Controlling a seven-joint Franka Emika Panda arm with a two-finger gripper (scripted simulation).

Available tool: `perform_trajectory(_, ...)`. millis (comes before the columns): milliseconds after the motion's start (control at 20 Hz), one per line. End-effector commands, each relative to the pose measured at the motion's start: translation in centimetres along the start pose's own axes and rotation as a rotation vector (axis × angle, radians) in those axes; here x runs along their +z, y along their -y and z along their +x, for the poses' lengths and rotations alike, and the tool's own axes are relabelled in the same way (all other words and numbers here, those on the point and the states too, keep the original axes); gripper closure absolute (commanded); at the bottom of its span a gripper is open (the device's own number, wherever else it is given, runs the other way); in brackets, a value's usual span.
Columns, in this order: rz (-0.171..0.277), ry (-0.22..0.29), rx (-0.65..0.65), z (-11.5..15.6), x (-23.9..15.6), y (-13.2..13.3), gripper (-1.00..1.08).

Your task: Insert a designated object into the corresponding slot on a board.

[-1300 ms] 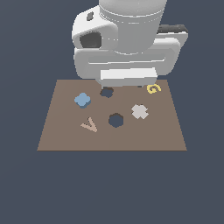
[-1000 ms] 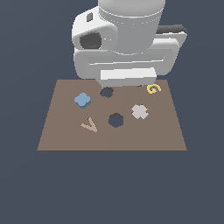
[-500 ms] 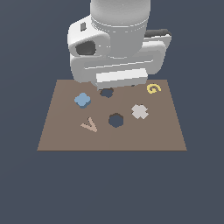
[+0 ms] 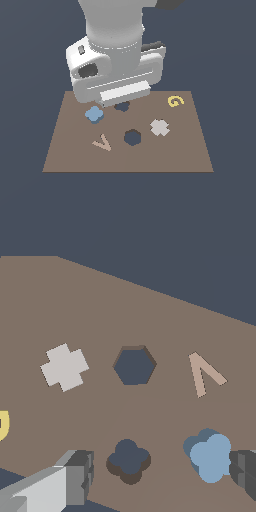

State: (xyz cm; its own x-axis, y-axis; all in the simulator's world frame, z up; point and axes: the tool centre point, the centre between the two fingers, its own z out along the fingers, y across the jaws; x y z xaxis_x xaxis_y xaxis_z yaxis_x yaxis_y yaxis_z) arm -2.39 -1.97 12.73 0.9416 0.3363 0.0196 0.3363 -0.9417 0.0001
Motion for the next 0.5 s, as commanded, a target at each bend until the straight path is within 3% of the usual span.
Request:
perform_trajectory(0,0.001,0.003,-0.063,-0.9,1.0,-0.9,-0.92)
perform_trajectory(450,0.004,0.011,-0.281,-3.2,4.5,-4.6,-0.92)
